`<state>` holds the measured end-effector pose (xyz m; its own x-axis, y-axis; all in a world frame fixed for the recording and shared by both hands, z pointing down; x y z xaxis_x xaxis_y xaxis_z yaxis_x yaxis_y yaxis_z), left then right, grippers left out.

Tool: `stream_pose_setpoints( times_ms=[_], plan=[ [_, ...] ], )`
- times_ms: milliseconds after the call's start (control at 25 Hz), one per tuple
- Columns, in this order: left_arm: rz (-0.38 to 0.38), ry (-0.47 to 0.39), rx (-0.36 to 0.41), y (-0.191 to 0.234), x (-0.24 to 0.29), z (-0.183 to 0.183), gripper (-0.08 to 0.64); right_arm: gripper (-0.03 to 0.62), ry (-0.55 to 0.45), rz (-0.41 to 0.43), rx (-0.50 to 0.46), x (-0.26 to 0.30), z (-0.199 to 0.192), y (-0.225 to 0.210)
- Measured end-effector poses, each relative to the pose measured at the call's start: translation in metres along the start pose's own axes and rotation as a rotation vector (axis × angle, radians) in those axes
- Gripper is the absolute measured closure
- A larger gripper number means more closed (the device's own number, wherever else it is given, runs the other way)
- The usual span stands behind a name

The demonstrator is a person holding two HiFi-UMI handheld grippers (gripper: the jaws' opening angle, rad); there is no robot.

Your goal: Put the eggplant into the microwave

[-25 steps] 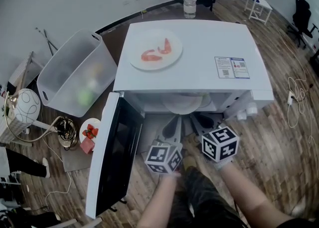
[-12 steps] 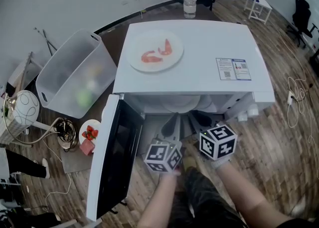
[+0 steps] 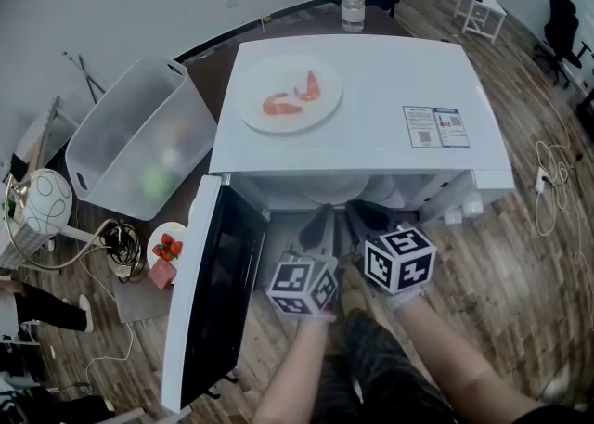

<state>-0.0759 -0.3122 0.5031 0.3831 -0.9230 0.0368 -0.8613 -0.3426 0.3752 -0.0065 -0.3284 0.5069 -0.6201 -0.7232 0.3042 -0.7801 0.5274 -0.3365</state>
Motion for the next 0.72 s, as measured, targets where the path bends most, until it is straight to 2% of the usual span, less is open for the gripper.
stream_pose_setpoints(
  times_ms=[720],
  plan=[
    [0.014,0.014,-0.033,0.007,0.015,0.004,0.566,0.589,0.000,0.033,0.056,0.009,0.001,0.008]
  ],
)
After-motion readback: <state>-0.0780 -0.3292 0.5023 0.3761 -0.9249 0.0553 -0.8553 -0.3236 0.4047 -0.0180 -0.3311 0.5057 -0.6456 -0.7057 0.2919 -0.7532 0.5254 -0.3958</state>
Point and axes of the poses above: the fingertips, and each gripper's own axes: x forward along the fingers, y to its left, z out of its top, the point moved 3 cm from there along -x, backward along the fingers, and after that the axes turned 6 degrees about -y, right-handed, at the moved point
